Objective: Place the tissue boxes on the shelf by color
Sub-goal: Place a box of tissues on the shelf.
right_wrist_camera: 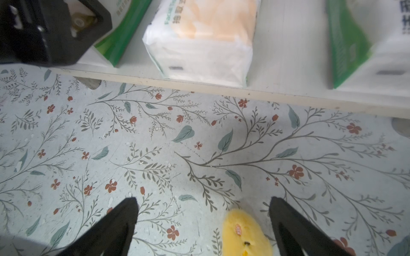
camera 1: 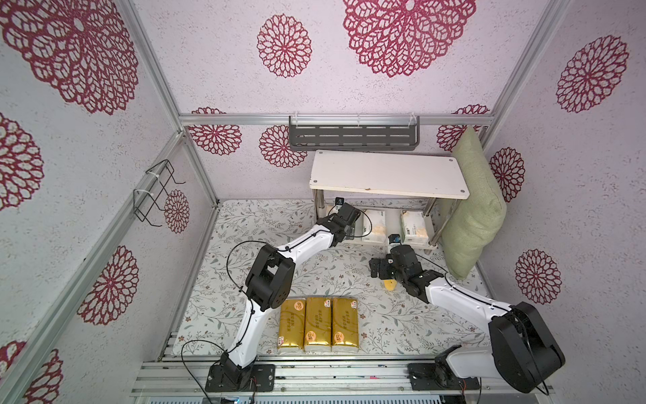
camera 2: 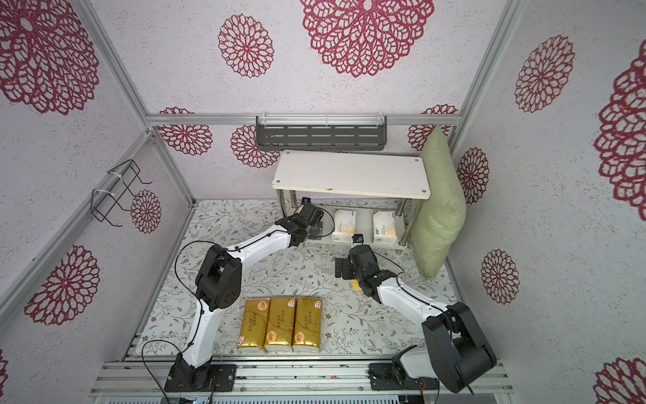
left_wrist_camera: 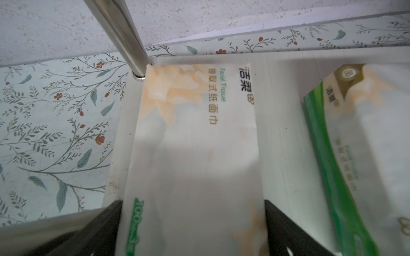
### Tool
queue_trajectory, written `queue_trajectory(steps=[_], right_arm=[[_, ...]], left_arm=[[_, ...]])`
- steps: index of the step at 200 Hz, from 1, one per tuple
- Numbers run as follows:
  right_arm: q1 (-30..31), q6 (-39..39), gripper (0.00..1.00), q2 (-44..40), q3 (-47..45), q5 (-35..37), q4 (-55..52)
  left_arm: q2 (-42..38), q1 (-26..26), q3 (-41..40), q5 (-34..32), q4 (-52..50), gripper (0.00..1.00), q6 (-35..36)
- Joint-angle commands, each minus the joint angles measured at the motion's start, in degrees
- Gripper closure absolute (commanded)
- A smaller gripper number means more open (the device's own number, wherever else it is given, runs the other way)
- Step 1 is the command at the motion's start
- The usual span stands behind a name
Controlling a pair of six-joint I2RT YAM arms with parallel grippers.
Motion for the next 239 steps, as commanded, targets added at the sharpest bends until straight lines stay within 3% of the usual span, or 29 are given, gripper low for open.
queue_trajectory(steps=[1, 107, 183, 239], right_arm=[[0.3, 0.4, 0.01, -0.8, 0.5, -0.7, 0.9], [0.4, 0.4, 0.01, -1.0, 0.2, -0.7, 1.2], [0.4, 0.2, 0.01, -1.2, 0.0, -0.1, 0.7], [0.4, 0.0, 0.01, -0.7, 0.4, 0.2, 0.5]], left_arm=[[-3.2, -0.6, 0.3, -1.2, 0.5, 0.03, 0.3], [-7.4, -3.8, -1.3, -3.1, 0.0, 0.03, 0.2], [-15.1, -7.1, -12.3, -3.1, 1.7, 0.03, -2.7], [-26.2, -9.9, -21.8, -4.3, -1.3, 0.03, -7.1]])
